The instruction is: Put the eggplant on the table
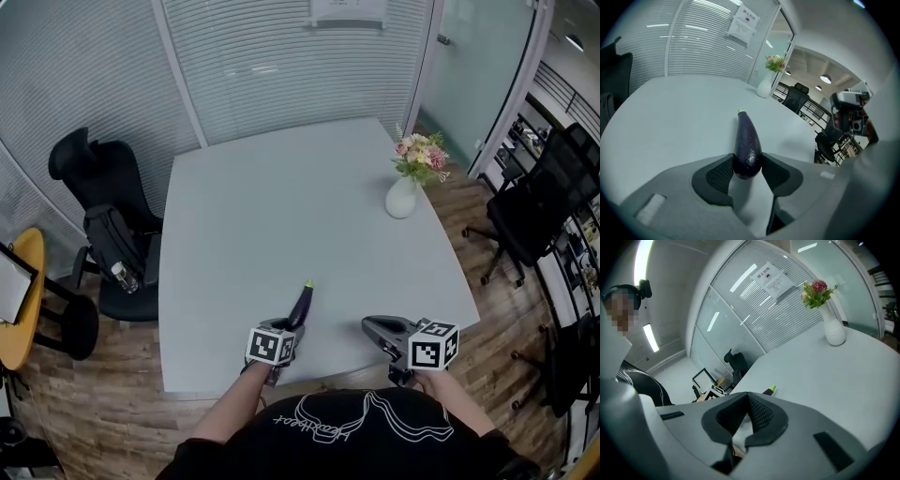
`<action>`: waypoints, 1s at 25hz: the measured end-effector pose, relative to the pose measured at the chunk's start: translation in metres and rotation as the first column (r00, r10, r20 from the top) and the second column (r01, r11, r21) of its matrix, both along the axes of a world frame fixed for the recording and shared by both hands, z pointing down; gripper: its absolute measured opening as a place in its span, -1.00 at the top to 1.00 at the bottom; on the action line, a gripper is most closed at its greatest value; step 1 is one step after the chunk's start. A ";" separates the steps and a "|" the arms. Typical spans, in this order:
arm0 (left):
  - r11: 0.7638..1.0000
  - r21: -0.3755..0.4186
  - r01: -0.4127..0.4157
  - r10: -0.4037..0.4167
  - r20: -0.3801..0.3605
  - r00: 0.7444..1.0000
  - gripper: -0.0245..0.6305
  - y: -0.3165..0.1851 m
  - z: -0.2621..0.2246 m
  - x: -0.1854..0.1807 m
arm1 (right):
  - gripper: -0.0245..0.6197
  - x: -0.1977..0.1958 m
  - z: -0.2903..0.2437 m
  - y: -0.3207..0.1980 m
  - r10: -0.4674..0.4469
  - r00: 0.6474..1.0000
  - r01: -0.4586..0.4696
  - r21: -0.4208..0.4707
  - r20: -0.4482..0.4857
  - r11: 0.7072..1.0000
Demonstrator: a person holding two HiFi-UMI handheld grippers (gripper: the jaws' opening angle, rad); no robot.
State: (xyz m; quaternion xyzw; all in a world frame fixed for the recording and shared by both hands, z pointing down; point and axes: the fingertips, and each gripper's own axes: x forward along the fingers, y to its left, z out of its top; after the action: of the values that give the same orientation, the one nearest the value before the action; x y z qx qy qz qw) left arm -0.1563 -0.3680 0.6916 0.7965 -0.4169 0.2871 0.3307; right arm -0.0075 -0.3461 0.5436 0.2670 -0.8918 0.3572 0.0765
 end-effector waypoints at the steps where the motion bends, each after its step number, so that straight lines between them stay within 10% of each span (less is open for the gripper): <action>1: 1.000 -0.005 0.002 -0.002 0.003 1.000 0.33 0.000 0.002 -0.001 | 0.90 0.000 0.000 -0.001 0.005 1.000 -0.005 -0.002 0.001 1.000; 25: 0.999 -0.030 0.034 -0.035 -0.012 0.999 0.19 0.007 0.016 -0.005 | 0.90 0.019 0.013 0.006 0.066 0.997 -0.063 -0.074 0.039 0.995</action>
State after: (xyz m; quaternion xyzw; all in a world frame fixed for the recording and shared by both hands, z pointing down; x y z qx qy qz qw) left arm -0.1617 -0.3613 0.7072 0.7860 -0.4242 0.2823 0.3501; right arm 0.0112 -0.3403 0.5566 0.2851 -0.8706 0.3970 0.0560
